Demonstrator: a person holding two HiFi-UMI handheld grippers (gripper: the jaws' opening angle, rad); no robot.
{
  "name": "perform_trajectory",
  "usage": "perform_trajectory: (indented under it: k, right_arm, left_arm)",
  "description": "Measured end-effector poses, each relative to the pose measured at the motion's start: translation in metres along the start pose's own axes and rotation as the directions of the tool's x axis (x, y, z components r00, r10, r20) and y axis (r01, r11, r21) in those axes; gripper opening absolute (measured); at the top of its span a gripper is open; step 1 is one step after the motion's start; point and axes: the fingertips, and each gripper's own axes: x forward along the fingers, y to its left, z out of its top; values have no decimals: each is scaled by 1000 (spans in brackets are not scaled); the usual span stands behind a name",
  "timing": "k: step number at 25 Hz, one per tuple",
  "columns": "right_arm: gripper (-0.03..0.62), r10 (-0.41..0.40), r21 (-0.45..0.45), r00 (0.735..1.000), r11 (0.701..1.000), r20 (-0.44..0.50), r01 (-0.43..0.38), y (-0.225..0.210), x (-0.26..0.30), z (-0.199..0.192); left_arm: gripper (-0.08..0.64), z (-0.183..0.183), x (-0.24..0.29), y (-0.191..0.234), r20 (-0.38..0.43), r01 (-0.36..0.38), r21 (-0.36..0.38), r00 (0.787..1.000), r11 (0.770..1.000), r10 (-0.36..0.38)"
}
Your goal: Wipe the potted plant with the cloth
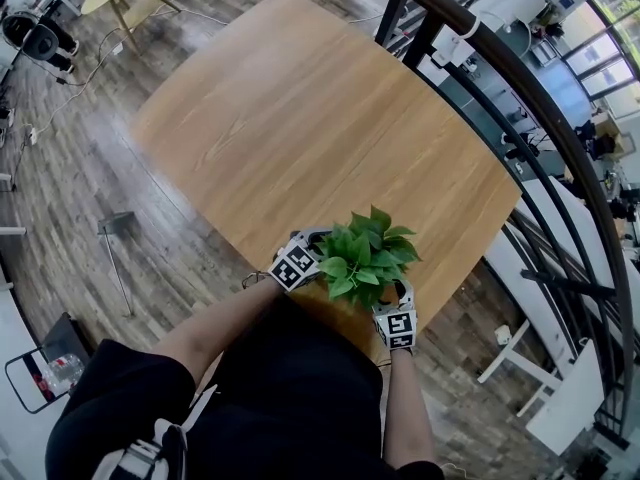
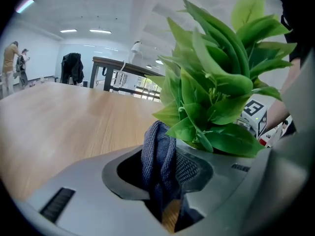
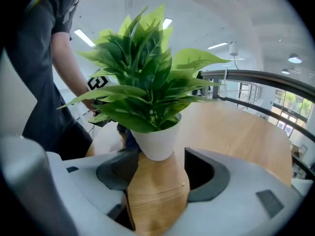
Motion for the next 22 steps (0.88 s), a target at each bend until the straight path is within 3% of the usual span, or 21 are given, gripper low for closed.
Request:
perform_trajectory:
  k: [3, 5, 10, 16, 20, 22]
  right_arm:
    - [275, 72, -116, 997, 991, -1, -71, 6, 9, 14]
    - [275, 88, -146, 996, 985, -8, -89, 4, 17, 23]
    - [273, 71, -77, 997, 995, 12, -70, -9, 20, 21]
    - [273, 74, -85, 997, 994, -10, -75, -14, 19, 19]
    - [273, 60, -69, 998, 996, -34, -62, -17, 18, 18]
    - [273, 65, -75, 997, 995, -48, -68, -19, 18, 18]
  left_arm:
    - [146, 3, 0, -1, -9, 10, 29, 1000, 1000, -10]
    - [144, 6, 1, 1, -13, 7, 58, 1000, 998, -6]
    - [144, 2, 5, -10, -18, 30, 53, 999, 998, -29]
    - [144, -6, 9, -22, -15, 50, 0, 999, 999, -50]
    - [144, -15, 17, -39, -18, 95, 4, 995, 995, -95]
    - [146, -17, 22, -39, 11, 81, -38, 997, 996, -81]
